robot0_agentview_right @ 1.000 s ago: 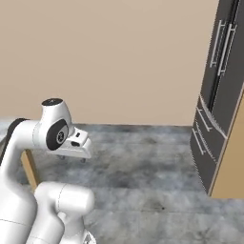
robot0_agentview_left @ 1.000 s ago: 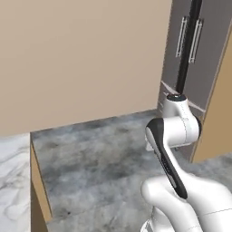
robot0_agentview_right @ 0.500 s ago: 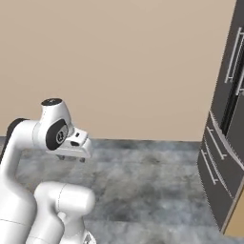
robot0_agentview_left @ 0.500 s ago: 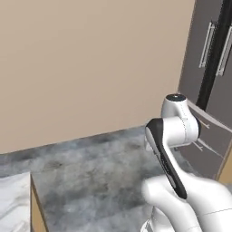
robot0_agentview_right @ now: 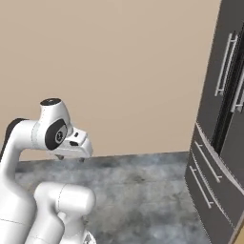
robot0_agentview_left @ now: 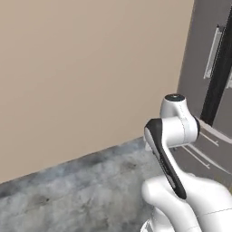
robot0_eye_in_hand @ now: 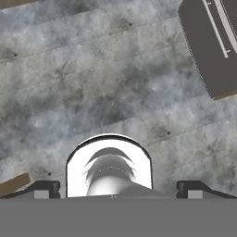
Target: Place one of the steaks on the plate and the other in the bowl. Then place the bowl in the fridge.
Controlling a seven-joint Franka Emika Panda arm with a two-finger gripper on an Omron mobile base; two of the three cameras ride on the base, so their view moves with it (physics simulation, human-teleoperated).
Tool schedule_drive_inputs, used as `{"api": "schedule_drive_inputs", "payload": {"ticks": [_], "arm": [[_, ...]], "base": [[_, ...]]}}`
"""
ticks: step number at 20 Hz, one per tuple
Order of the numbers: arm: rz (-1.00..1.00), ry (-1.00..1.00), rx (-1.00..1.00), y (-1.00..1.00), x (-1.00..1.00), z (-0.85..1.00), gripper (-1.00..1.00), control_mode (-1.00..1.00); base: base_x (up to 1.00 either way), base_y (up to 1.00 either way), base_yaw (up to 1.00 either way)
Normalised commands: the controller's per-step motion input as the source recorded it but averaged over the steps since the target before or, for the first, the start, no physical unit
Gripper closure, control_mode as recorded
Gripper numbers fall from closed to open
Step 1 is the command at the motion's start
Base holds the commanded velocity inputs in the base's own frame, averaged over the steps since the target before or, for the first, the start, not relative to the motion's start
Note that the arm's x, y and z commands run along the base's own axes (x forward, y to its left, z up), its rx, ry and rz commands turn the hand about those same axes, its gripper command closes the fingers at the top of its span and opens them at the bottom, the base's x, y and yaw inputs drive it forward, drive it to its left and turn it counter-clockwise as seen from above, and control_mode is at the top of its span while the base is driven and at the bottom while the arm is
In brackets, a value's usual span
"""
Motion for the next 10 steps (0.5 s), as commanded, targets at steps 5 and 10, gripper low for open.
{"api": "schedule_drive_inputs", "payload": {"ticks": [5, 10], "arm": [[0.0, 0.0, 0.0, 0.0, 0.0, 0.0, -1.0, 1.0], [0.0, 0.0, 0.0, 0.0, 0.0, 0.0, -1.0, 1.0]], "base": [[0.96, 0.0, -0.4], [0.49, -0.1, -0.61]]}}
